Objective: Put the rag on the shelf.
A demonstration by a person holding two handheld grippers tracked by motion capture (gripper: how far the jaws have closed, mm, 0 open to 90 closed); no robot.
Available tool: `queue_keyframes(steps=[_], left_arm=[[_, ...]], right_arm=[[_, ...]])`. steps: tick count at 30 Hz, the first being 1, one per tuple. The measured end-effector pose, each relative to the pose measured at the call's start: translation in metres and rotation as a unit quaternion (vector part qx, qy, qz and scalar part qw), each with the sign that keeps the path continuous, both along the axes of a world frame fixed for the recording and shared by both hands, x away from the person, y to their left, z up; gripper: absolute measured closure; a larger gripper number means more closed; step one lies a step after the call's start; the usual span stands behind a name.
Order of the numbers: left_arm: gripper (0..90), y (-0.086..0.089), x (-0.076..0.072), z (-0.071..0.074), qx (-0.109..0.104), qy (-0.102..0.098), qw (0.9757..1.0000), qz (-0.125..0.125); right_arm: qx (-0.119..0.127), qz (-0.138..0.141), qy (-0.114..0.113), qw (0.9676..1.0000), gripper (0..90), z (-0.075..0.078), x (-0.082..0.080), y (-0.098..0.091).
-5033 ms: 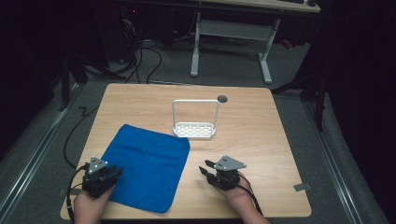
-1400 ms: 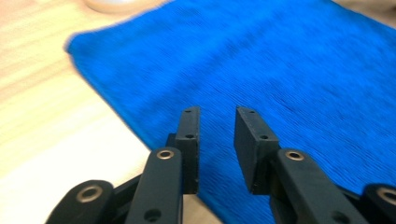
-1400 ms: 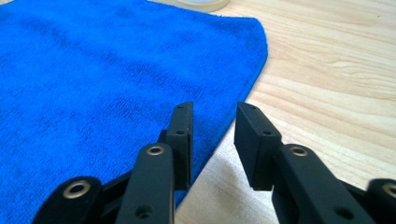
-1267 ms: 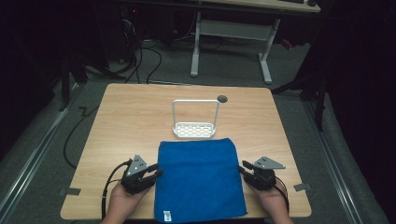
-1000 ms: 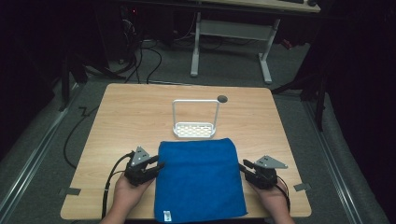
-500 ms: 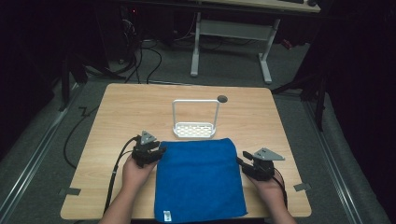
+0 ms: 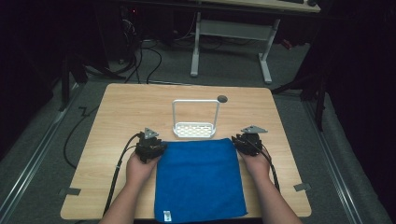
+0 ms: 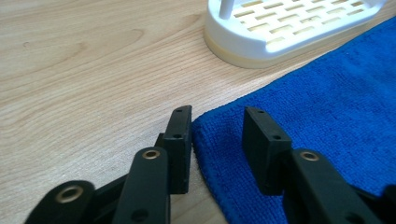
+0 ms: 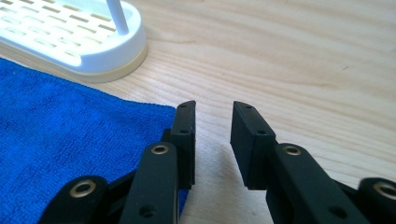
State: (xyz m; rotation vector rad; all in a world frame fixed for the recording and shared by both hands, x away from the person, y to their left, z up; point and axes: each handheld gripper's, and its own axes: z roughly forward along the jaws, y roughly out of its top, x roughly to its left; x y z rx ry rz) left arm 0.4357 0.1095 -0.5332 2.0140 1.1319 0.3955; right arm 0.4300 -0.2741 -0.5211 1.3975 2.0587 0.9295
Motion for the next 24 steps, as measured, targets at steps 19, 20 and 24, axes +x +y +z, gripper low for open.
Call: queue_keyframes(steps=[19, 20, 24], left_arm=[[69.0, 0.0012, -0.0009, -0.0001, -0.003, 0.002, 1.0, -0.001], [69.2, 0.0013, -0.0009, -0.0001, -0.003, 0.002, 1.0, -0.001], [69.2, 0.0018, -0.0006, -0.0002, -0.006, 0.004, 1.0, 0.0]], right_arm=[[0.005, -0.01, -0.002, 0.9999, 71.4, -0.0011, 0.0001, 0.0012], [0.003, -0.007, 0.005, 1.0, 71.3, -0.0033, 0.0012, 0.0011], [0.005, 0.008, 0.008, 0.9999, 71.0, -0.0057, -0.0013, 0.0058]])
